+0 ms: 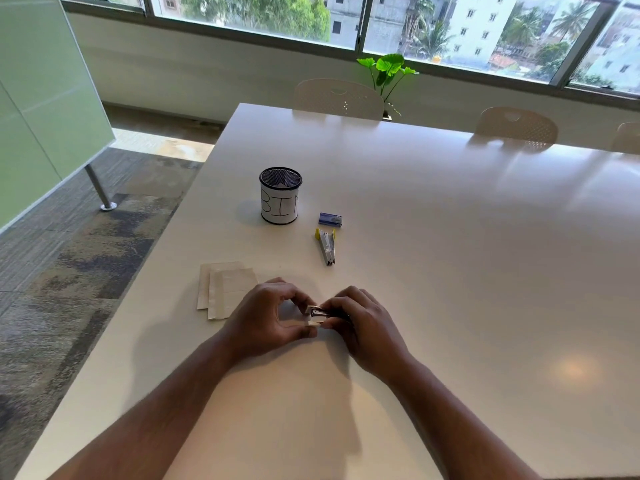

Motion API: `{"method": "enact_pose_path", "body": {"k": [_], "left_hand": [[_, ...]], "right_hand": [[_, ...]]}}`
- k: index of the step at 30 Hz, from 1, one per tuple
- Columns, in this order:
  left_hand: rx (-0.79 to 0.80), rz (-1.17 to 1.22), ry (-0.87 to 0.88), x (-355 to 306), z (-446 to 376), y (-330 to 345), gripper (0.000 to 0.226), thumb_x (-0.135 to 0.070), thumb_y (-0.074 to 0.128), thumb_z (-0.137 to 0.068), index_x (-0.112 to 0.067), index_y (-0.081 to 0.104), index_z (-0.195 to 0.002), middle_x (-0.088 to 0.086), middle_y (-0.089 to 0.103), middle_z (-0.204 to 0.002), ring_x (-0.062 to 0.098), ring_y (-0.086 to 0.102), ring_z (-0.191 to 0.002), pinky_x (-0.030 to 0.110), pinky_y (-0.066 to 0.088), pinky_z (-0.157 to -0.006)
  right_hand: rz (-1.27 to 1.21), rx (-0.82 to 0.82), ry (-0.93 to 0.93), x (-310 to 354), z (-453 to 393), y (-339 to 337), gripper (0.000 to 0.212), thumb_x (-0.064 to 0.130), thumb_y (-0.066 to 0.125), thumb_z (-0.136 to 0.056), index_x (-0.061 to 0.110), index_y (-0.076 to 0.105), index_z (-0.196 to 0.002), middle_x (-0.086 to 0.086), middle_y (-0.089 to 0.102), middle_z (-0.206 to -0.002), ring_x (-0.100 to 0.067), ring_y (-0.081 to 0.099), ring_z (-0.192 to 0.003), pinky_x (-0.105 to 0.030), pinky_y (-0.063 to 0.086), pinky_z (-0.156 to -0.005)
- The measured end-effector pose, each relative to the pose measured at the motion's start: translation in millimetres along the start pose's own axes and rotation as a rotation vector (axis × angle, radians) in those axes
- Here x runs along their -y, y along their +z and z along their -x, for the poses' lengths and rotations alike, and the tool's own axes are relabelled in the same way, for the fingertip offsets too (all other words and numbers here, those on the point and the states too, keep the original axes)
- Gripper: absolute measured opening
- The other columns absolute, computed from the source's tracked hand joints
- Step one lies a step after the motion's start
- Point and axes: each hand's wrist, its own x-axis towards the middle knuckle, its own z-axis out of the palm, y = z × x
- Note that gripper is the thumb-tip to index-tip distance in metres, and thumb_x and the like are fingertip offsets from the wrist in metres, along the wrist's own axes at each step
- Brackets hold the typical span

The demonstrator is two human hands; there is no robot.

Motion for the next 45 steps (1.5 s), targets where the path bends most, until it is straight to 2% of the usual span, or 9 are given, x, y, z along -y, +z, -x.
{"method": "enact_pose_path", "body": {"k": [7,15,20,27,32,35,37,42,45], "left_hand": [[0.014,-0.017,0.01,0.7,0.1,-0.1,0.037,-0.035,0.095,-0.066,-0.03,0.078,-0.099,-0.024,0.071,-0.092,0.0,0.065,-0.094,0.016,0.049,-0.081],[0.02,-0.051,0.034,-2.6,0.0,-1.0,0.041,-0.035,0.094,-0.068,-0.034,0.074,-0.104,-0.021,0.07,-0.095,0.001,0.065,-0.094,0.024,0.053,-0.082],[0.014,-0.053,0.036,-4.2,0.8,-2.3,0.046,-0.037,0.092,-0.07,-0.034,0.071,-0.11,-0.019,0.068,-0.098,0.005,0.065,-0.096,0.032,0.055,-0.082],[-0.008,-0.083,0.017,-6.9,2.5,-2.8,0.066,-0.051,0.087,-0.072,-0.033,0.064,-0.132,-0.02,0.069,-0.117,-0.001,0.062,-0.106,0.033,0.056,-0.091],[-0.162,-0.061,0.005,-10.4,1.7,-4.5,0.037,-0.035,0.08,-0.086,-0.025,0.071,-0.121,-0.014,0.072,-0.113,0.004,0.065,-0.103,0.038,0.057,-0.091],[-0.152,-0.075,-0.005,-9.7,1.1,-9.4,0.028,-0.021,0.081,-0.088,-0.022,0.074,-0.116,-0.011,0.071,-0.116,0.007,0.066,-0.11,0.039,0.057,-0.094],[-0.135,-0.115,-0.007,-6.9,3.7,-16.8,0.028,-0.021,0.081,-0.088,-0.023,0.075,-0.115,-0.012,0.068,-0.124,0.006,0.065,-0.116,0.037,0.057,-0.095],[-0.181,-0.292,-0.196,13.9,19.8,-48.4,0.034,-0.023,0.083,-0.085,-0.024,0.073,-0.117,-0.011,0.063,-0.131,0.013,0.064,-0.118,0.033,0.052,-0.099],[-0.197,-0.352,-0.307,29.1,33.5,-70.3,0.041,-0.023,0.085,-0.083,-0.018,0.072,-0.121,-0.004,0.064,-0.131,0.021,0.064,-0.119,0.037,0.052,-0.102]], "right_hand": [[0.015,0.012,-0.003,1.9,0.7,-0.3,0.023,0.027,0.069,-0.099,0.022,0.072,-0.12,0.004,0.066,-0.114,-0.016,0.061,-0.103,-0.036,0.056,-0.085],[0.041,-0.003,-0.01,-1.7,1.5,0.1,0.026,0.033,0.069,-0.097,0.025,0.071,-0.122,0.008,0.065,-0.116,-0.011,0.058,-0.104,-0.032,0.056,-0.084],[0.035,0.036,0.0,-2.2,2.0,-0.9,0.044,0.052,0.07,-0.093,0.028,0.066,-0.13,0.01,0.061,-0.12,-0.008,0.053,-0.108,-0.025,0.053,-0.086],[-0.034,-0.033,0.095,-8.4,-1.1,-3.1,0.031,0.034,0.077,-0.091,0.022,0.073,-0.12,0.007,0.066,-0.111,-0.013,0.06,-0.101,-0.033,0.055,-0.085],[-0.002,-0.111,0.24,-25.3,-8.7,-11.7,0.03,0.034,0.082,-0.085,0.023,0.076,-0.112,0.005,0.068,-0.103,-0.019,0.064,-0.096,-0.036,0.053,-0.082],[0.05,-0.124,0.309,-38.8,-11.0,-19.5,0.03,0.035,0.083,-0.084,0.025,0.077,-0.111,0.006,0.067,-0.102,-0.022,0.064,-0.097,-0.035,0.051,-0.081],[0.081,-0.12,0.339,-46.3,-12.3,-23.0,0.031,0.038,0.082,-0.085,0.026,0.077,-0.113,0.006,0.067,-0.103,-0.022,0.064,-0.098,-0.034,0.051,-0.08],[0.11,-0.116,0.386,-54.4,-16.4,-25.0,0.034,0.044,0.078,-0.087,0.027,0.076,-0.116,0.007,0.066,-0.106,-0.021,0.063,-0.1,-0.032,0.05,-0.081],[0.146,-0.158,0.4,-50.8,-18.8,-25.1,0.04,0.048,0.08,-0.083,0.026,0.076,-0.115,0.006,0.067,-0.106,-0.021,0.06,-0.103,-0.032,0.048,-0.085]]}}
